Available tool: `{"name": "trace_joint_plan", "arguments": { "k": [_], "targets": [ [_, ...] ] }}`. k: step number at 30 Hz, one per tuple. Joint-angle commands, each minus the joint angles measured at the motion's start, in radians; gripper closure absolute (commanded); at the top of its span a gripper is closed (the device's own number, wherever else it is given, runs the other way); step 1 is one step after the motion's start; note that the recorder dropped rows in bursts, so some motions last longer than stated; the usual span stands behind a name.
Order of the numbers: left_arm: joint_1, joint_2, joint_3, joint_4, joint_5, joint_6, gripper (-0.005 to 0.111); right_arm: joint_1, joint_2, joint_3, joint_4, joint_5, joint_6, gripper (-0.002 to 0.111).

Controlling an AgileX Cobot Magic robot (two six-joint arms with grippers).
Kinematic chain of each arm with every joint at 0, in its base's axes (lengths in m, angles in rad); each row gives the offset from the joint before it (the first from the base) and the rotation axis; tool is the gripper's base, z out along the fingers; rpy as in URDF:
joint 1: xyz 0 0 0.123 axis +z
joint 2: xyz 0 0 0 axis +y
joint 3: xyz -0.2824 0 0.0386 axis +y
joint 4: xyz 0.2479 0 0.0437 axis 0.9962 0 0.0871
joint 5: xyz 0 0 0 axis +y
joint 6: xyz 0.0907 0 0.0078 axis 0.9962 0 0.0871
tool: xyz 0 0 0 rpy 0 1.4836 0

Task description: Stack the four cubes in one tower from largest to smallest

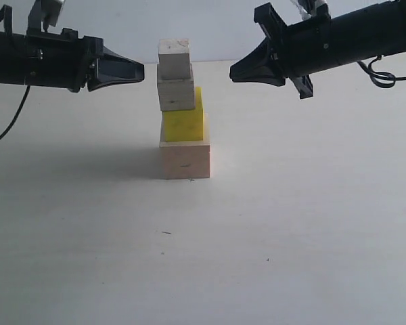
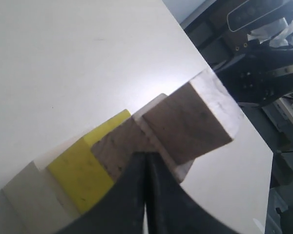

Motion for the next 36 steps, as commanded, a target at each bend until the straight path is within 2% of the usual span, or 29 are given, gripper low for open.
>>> {"name": "trace_joint_plan", "arguments": {
  "k": [1, 19, 24, 36],
  "targets": [
    [-0.004, 0.024, -0.01, -0.018, 0.02, 0.01, 0.107, 0.015, 0.019, -0.005, 0.041, 0.02, -0.046, 0.108],
    [-0.008, 0.038, -0.01, -0.071, 0.051, 0.079, 0.107, 0.015, 0.06, -0.005, 0.099, 0.068, -0.116, 0.108],
    [-0.062, 0.038, -0.01, -0.073, -0.012, 0.107, 0.107, 0.015, 0.06, -0.005, 0.101, 0.078, -0.121, 0.108],
    [-0.06, 0.038, -0.01, -0.08, -0.045, 0.107, 0.107, 0.018, 0.06, -0.005, 0.099, 0.097, -0.123, 0.108]
  ]
}}
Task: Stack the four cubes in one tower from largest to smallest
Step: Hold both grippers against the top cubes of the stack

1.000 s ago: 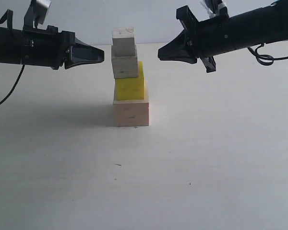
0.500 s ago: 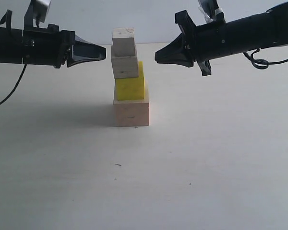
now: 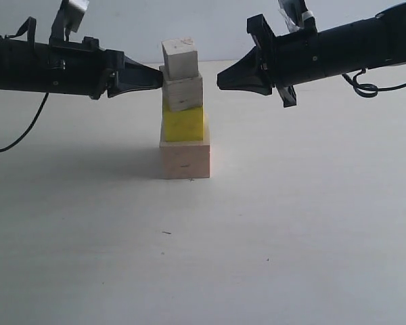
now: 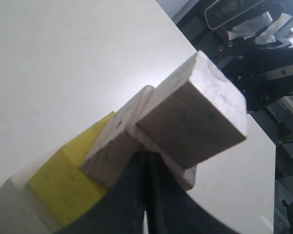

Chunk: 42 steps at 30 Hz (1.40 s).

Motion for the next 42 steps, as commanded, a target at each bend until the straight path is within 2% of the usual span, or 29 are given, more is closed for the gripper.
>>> {"name": "trace_joint_plan", "arguments": {
  "k": [1, 9, 42],
  "targets": [
    [-0.001, -0.002, -0.006, -0.015, -0.034, 0.008, 0.107, 0.006, -0.001, -0.005, 0.011, 0.017, -0.012, 0.108],
    [-0.001, -0.002, -0.006, -0.015, -0.041, 0.01, 0.107, 0.065, 0.017, -0.005, 0.016, -0.004, -0.027, 0.108],
    [-0.001, -0.002, -0.006, -0.011, -0.041, 0.012, 0.107, 0.065, 0.026, -0.005, 0.025, 0.05, -0.018, 0.108]
  ]
}}
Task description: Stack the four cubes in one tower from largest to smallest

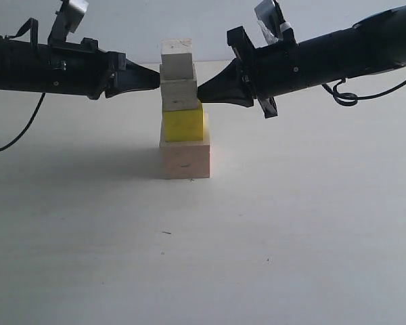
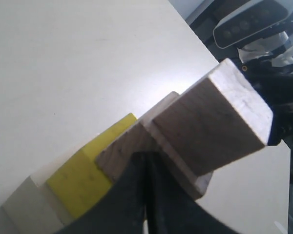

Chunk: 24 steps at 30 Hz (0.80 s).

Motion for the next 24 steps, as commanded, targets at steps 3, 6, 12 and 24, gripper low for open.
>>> {"name": "trace_joint_plan", "arguments": {
  "k": [3, 6, 12, 24],
  "targets": [
    [-0.001, -0.002, -0.006, -0.006, 0.005, 0.008, 0.107, 0.001, -0.002, -0.005, 0.006, 0.016, 0.004, 0.108],
    [-0.001, -0.002, -0.006, -0.004, 0.005, 0.008, 0.107, 0.001, -0.002, -0.005, -0.005, 0.016, 0.01, 0.108],
    [-0.001, -0.002, -0.006, -0.004, 0.002, 0.008, 0.107, -0.001, -0.002, -0.005, -0.005, 0.016, 0.01, 0.108],
    [0.151, -0.07, -0.002, 0.018, 0.013, -0.03, 0.107, -0.123, -0.119, -0.003, -0.035, -0.041, -0.043, 0.108]
  ]
}}
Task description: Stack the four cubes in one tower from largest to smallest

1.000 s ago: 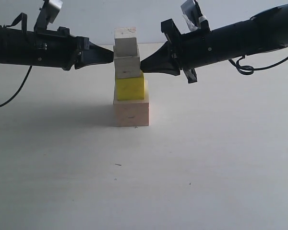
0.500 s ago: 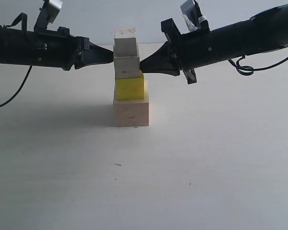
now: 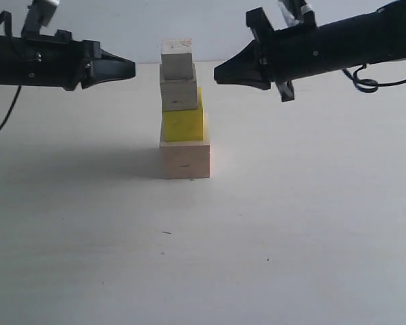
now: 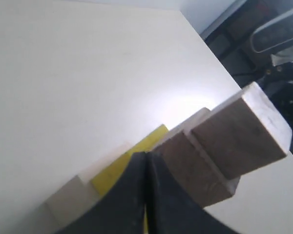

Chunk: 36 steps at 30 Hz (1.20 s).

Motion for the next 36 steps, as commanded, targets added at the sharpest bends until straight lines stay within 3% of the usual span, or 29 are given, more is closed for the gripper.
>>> {"name": "trace_joint_plan", "arguments": {
  "k": [1, 8, 11, 18, 25, 36],
  "targets": [
    [0.083, -0.071, 0.009, 0.005, 0.0, -0.016, 0.107, -0.077, -0.086, -0.003, -0.063, -0.055, -0.04, 0.108],
    [0.196, -0.278, 0.175, -0.043, -0.21, 0.045, 0.107, -0.121, -0.309, 0.103, -0.25, -0.375, -0.05, 0.108],
    [0.208, -0.373, 0.261, -0.128, -0.262, 0.143, 0.107, -0.118, -0.434, 0.184, -0.252, -0.59, -0.123, 0.108],
    [0.204, -0.578, 0.315, -0.128, -0.297, 0.175, 0.107, -0.118, -0.743, 0.331, -0.213, -0.876, -0.288, 0.108],
    [0.204, -0.783, 0.323, -0.128, -0.315, 0.17, 0.107, -0.118, -0.946, 0.376, -0.211, -0.868, -0.299, 0.108],
    [0.116, -1.184, 0.345, -0.085, -0.714, 0.176, 0.107, -0.118, -1.257, 0.378, -0.277, -0.764, -0.325, 0.108]
  ]
}}
